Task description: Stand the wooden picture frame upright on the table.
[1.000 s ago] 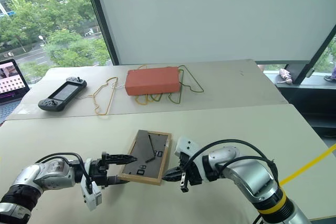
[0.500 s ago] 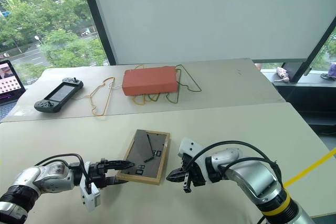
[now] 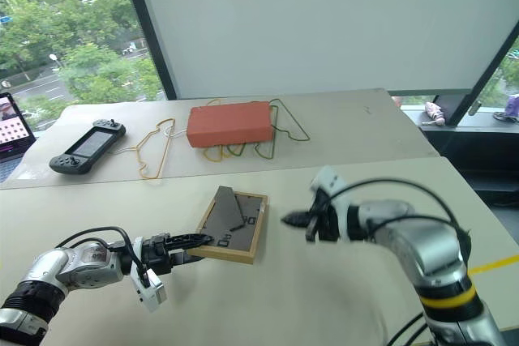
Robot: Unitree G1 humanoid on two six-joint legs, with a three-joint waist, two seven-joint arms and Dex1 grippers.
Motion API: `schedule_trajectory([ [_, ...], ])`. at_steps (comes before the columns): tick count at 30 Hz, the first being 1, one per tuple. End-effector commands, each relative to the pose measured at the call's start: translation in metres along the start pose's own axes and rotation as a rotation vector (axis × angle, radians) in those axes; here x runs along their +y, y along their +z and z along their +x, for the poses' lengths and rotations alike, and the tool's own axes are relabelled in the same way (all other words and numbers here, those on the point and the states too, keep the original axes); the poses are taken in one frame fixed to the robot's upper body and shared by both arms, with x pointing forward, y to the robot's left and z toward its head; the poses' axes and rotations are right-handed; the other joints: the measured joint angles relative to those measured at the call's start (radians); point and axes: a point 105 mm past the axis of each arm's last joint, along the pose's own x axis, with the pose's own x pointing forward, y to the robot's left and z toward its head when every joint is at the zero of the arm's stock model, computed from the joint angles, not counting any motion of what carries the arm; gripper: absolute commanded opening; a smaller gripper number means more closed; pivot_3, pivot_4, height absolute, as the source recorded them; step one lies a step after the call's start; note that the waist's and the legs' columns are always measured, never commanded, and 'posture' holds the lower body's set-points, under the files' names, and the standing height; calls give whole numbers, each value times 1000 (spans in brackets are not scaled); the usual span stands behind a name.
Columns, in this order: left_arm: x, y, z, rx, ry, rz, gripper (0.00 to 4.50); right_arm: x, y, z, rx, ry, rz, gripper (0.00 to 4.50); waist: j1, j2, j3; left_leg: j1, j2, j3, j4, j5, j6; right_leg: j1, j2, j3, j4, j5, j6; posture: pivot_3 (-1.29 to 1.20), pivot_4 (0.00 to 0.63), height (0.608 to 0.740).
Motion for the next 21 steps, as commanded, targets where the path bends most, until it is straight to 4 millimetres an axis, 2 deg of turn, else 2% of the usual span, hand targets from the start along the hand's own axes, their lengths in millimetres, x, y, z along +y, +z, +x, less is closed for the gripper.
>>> schedule_trajectory([
  [1,9,1,2,-13,39,37,1284,7,17,20,-54,50,43,620,-8,0,0,0,0,0,0,0,0,0,0,0,0,0,0,0,150,740],
  [3,8,1,3,-16,40,37,1284,9,19,35,-56,78,76,1100,-11,0,0,-1,0,-1,0,-1,1,0,0,0,-1,0,0,0,150,740],
  [7,7,2,6,-25,43,41,1284,20,16,63,5,224,194,2569,-13,1,0,-3,-1,-1,0,-1,1,-2,0,0,0,0,0,0,150,740],
  [9,6,3,6,-29,43,42,1284,16,10,71,51,249,265,3182,-13,1,1,-3,-1,-1,0,0,0,-2,0,0,0,0,0,0,150,740],
  [12,6,4,7,-33,43,44,1284,8,1,81,96,242,279,4256,-11,1,1,-4,-1,-1,0,0,1,-2,0,-1,-1,0,0,0,150,740],
  [13,6,4,7,-33,43,44,1284,10,-2,85,115,267,295,4460,-12,1,1,-4,-1,-1,0,0,1,-2,0,-1,-1,0,0,0,150,740],
  [21,4,8,5,-32,49,37,1284,31,-14,109,166,407,394,4460,-34,2,1,-4,-1,-1,-1,-1,2,-3,0,-1,1,0,0,0,150,740],
])
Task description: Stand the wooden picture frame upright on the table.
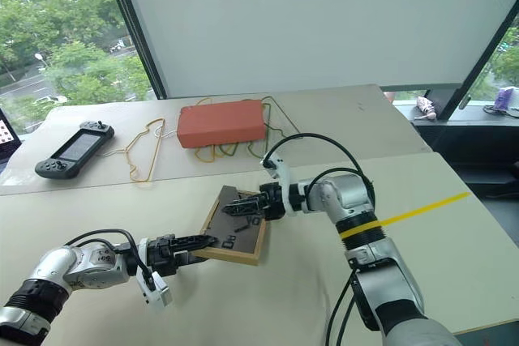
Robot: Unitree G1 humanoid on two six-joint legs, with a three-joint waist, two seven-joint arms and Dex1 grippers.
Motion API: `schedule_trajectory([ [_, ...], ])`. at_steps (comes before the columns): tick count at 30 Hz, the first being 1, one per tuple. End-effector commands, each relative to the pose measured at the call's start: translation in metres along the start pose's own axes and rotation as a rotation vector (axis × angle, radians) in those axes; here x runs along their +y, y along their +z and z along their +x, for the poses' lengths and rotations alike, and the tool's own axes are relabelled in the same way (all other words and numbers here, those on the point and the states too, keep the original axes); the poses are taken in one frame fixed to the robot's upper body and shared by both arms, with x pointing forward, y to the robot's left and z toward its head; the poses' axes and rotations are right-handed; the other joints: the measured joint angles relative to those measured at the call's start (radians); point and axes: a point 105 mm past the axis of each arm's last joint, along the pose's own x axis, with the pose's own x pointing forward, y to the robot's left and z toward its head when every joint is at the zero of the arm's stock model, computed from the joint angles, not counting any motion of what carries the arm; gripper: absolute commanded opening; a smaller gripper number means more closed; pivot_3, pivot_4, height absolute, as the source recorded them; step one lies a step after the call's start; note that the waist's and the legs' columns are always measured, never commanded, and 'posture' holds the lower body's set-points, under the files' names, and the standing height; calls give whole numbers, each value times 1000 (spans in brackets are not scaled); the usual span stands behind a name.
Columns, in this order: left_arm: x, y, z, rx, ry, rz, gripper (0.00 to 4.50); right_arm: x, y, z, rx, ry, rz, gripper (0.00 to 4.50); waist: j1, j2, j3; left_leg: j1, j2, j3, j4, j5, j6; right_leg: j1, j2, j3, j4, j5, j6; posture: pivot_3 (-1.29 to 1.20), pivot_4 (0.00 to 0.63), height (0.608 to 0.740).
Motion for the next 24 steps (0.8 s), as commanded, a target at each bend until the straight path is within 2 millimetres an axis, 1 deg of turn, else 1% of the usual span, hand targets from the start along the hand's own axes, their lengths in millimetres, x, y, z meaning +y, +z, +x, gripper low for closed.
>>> schedule_trajectory([
  [1,6,4,0,-18,28,11,1284,4,-1,9,11,36,-14,4460,-1,0,0,0,0,0,0,0,0,0,0,0,0,0,0,0,150,740],
  [2,6,5,0,-16,27,10,1284,6,0,10,8,46,-19,4460,-1,0,0,0,0,0,0,0,0,0,0,0,0,0,0,0,150,740],
  [4,3,5,-1,-10,14,7,1284,17,9,8,-16,89,-45,4460,-1,0,0,0,0,0,0,0,0,0,0,0,0,0,0,0,150,740],
  [7,1,5,-2,-4,11,-3,1284,35,17,-1,-43,142,-117,4460,-1,0,0,0,0,-1,0,0,0,-1,0,0,1,0,0,0,150,740],
  [11,0,4,-2,9,8,-12,1284,47,9,-17,-50,147,-215,4460,4,0,0,-1,0,-1,0,0,0,-1,0,0,0,0,0,0,150,740],
  [14,-1,4,-3,12,8,-16,1284,54,2,-23,-62,163,-250,4460,2,0,0,-2,0,-1,0,0,0,-1,0,-1,0,0,0,0,150,740],
  [21,-2,4,-3,15,3,-20,1284,52,-11,-25,-49,135,-243,4460,-1,0,0,0,0,-1,0,-1,3,-1,0,-1,0,0,0,0,150,740],
  [23,-1,3,-2,16,4,-20,1284,37,-18,-37,-35,57,-245,4460,0,0,0,0,0,-1,0,-1,2,-1,0,-1,0,0,0,0,150,740],
  [24,-1,3,-2,17,4,-21,1284,28,-22,-46,-24,5,-254,4460,2,0,0,0,0,-1,1,-1,2,-1,0,0,0,0,0,0,150,740],
])
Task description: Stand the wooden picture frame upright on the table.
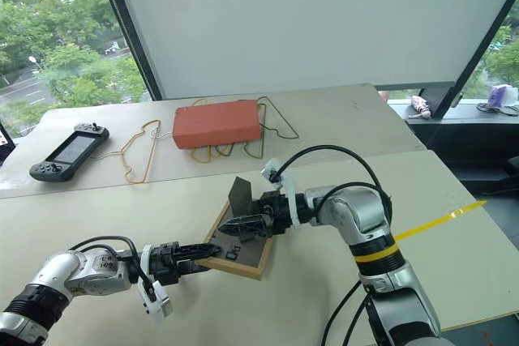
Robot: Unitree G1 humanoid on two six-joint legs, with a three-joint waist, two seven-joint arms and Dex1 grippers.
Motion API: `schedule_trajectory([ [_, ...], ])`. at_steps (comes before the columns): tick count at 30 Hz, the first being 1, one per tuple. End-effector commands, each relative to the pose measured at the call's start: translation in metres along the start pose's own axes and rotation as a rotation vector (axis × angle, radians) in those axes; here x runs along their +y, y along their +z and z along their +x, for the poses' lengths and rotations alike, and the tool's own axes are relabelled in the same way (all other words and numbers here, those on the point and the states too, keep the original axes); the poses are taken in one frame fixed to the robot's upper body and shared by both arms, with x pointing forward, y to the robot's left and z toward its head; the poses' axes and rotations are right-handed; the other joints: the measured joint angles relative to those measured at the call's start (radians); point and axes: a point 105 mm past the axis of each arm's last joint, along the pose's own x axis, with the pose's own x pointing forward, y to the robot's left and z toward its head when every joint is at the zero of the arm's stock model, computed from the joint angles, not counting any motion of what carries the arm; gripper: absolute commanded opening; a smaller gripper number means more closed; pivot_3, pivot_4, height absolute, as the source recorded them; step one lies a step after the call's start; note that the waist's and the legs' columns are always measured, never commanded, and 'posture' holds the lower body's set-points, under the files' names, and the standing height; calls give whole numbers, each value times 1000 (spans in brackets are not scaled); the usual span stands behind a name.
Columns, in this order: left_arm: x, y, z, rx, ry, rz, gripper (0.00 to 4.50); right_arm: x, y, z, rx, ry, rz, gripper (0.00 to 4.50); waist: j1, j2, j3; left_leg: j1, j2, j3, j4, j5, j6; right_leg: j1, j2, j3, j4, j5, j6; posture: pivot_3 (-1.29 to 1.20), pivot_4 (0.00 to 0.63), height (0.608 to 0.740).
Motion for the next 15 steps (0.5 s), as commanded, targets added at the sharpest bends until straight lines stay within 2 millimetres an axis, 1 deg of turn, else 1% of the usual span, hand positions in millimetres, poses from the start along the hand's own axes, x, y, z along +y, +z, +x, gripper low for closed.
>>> schedule_trajectory([
  [1,3,-11,-8,65,11,-4,1284,-10,-9,-31,20,-103,-83,4460,7,0,0,0,0,0,0,0,0,0,0,0,0,0,0,0,150,740],
  [3,3,-11,-9,67,9,-6,1284,-18,-21,-55,40,-165,-86,4460,18,0,0,0,-1,0,0,0,0,1,-1,0,-1,0,0,0,150,740],
  [5,3,-12,-9,68,7,-7,1284,-27,-39,-81,96,-262,-143,4460,24,0,0,0,-1,1,0,0,0,1,-1,0,-1,0,0,0,150,740],
  [6,3,-12,-9,67,6,-6,1284,-33,-46,-94,118,-331,-212,4460,25,0,0,0,-1,1,0,0,0,2,-1,0,-2,0,1,0,150,740],
  [7,3,-13,-10,69,8,-7,1284,-35,-50,-103,123,-378,-267,4460,26,0,0,0,-1,1,0,-1,1,2,-1,0,-2,-1,1,0,150,740],
  [8,3,-13,-10,71,9,-7,1284,-33,-50,-106,143,-427,-402,4460,27,-1,0,0,-1,1,0,-1,1,2,-1,0,-2,-1,1,0,150,740],
  [9,3,-14,-10,72,8,-8,1284,-31,-50,-107,157,-451,-501,4460,26,-1,0,0,-1,1,0,-1,2,2,-1,0,-2,-1,2,0,150,740],
  [10,4,-14,-11,71,8,-8,1284,-25,-55,-104,196,-448,-618,4460,21,-1,0,0,-1,2,0,-1,2,2,-1,0,-2,-1,2,0,150,740],
  [12,4,-14,-10,71,10,-11,1284,-13,-67,-89,284,-444,-920,4460,17,-1,0,2,-1,4,0,-1,2,2,-1,1,-1,-1,2,0,150,740],
  [13,4,-14,-10,71,11,-12,1284,-9,-72,-82,310,-437,-1022,4460,18,-1,0,3,0,4,0,-1,2,2,-1,1,-1,-1,2,0,150,740],
  [14,4,-14,-10,70,11,-12,1284,-7,-74,-77,320,-445,-1110,4460,18,-1,0,4,0,4,0,-1,1,2,-1,1,-1,-2,4,0,150,740],
  [15,5,-14,-10,69,12,-13,1284,-4,-73,-67,311,-462,-1209,4460,18,-1,0,4,0,4,0,-1,1,3,-1,1,-1,-4,7,0,150,740],
])
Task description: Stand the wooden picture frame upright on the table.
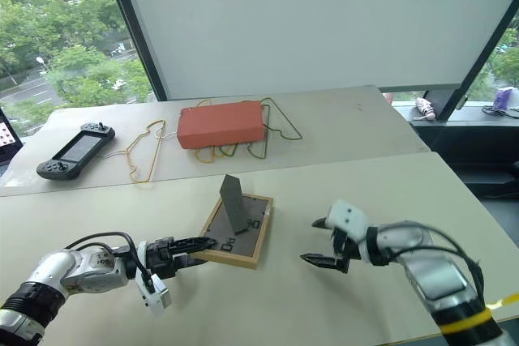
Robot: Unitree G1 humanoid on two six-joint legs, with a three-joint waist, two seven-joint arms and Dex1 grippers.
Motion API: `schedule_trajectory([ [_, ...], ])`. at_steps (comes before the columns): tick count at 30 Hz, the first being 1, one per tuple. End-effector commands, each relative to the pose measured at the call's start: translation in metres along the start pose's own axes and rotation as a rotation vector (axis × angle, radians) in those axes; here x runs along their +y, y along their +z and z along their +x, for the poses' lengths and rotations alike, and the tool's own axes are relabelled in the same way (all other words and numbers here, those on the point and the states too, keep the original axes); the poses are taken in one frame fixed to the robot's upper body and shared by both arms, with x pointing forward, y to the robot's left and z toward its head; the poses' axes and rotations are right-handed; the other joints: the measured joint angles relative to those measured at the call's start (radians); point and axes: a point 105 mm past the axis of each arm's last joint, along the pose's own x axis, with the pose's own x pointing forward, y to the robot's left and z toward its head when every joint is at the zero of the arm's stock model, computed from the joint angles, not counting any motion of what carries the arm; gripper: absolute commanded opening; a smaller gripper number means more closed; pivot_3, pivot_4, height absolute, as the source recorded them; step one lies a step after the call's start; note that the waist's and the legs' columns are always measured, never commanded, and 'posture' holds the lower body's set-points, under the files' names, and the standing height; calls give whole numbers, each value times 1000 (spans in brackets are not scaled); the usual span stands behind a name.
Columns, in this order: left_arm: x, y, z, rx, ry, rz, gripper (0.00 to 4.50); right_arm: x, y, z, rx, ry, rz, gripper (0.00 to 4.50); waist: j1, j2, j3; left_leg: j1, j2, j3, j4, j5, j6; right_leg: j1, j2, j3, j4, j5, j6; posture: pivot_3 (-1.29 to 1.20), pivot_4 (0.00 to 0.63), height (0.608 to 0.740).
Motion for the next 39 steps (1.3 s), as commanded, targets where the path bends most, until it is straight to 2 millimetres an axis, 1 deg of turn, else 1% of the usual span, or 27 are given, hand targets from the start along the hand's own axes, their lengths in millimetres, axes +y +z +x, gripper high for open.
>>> schedule_trajectory([
  [1,4,-2,-2,8,6,2,1284,11,33,18,-78,-115,-423,4460,-1,-1,0,1,0,0,0,1,-1,0,0,0,0,-1,1,0,150,740],
  [3,4,-2,-2,8,7,0,1284,16,42,28,-110,-162,-536,4460,-1,-2,0,1,0,0,0,2,-4,1,0,0,0,-1,1,0,150,740],
  [6,5,-2,-2,5,9,-2,1284,17,47,39,-117,-209,-662,4460,0,-3,0,1,0,1,0,3,-5,1,0,0,0,1,-2,0,150,740],
  [7,5,-2,-2,5,9,-3,1284,18,56,42,-152,-225,-699,4460,1,-3,0,1,0,1,0,3,-5,1,0,0,0,3,-5,0,150,740],
  [9,6,-3,-1,5,14,-5,1284,19,70,47,-206,-248,-753,4460,3,-3,0,1,0,0,0,3,-5,1,0,0,-1,4,-6,0,150,740],
  [12,14,-3,3,-7,46,-4,1284,19,77,54,-232,-250,-781,4460,6,-3,0,1,0,0,0,3,-5,1,0,0,-1,4,-6,0,150,740],
  [17,19,-4,5,-3,58,-6,1284,9,76,50,-233,-286,-763,4460,11,-3,0,0,0,0,0,2,-5,1,0,0,-2,4,-6,0,150,740],
  [19,18,-5,3,8,53,-10,1284,10,73,48,-229,-283,-750,3950,9,-3,0,0,0,0,0,2,-4,1,0,0,-2,3,-6,0,150,740],
  [20,18,-6,2,14,50,-13,1284,10,73,46,-232,-289,-748,3792,9,-3,0,0,0,0,0,2,-4,1,0,0,-2,3,-6,0,150,740],
  [22,18,-7,2,27,55,-24,1284,12,74,42,-241,-290,-755,3082,9,-3,0,0,0,0,0,2,-3,1,0,0,-2,3,-6,0,150,740],
  [23,18,-8,2,32,61,-28,1284,14,75,41,-247,-284,-758,2801,9,-3,0,0,0,0,0,2,-3,1,0,0,-2,3,-6,0,150,740],
  [26,22,-9,4,40,83,-42,1284,14,85,38,-275,-303,-775,1741,7,-3,0,0,0,0,0,2,-3,1,0,0,-1,3,-6,0,150,740],
  [28,24,-10,5,49,93,-51,1284,13,90,38,-286,-308,-780,1243,6,-3,0,0,0,0,0,1,-3,1,0,0,-1,3,-6,0,150,740],
  [33,27,-12,8,51,103,-57,1284,14,98,39,-300,-298,-780,1202,7,-3,0,0,0,0,0,2,-3,1,0,0,-1,3,-6,0,150,740],
  [35,29,-13,8,58,116,-71,1284,14,97,40,-296,-291,-777,1199,7,-3,0,0,0,0,0,2,-3,1,0,0,-1,3,-6,0,150,740],
  [38,37,-15,7,65,170,-129,1284,15,93,39,-284,-275,-745,1199,7,-3,0,0,0,0,0,2,-3,1,0,0,-1,3,-6,0,150,740],
  [39,39,-15,7,65,177,-147,2218,13,93,38,-280,-278,-743,1199,7,-3,0,0,0,0,0,2,-3,1,0,0,-1,3,-6,0,150,740],
])
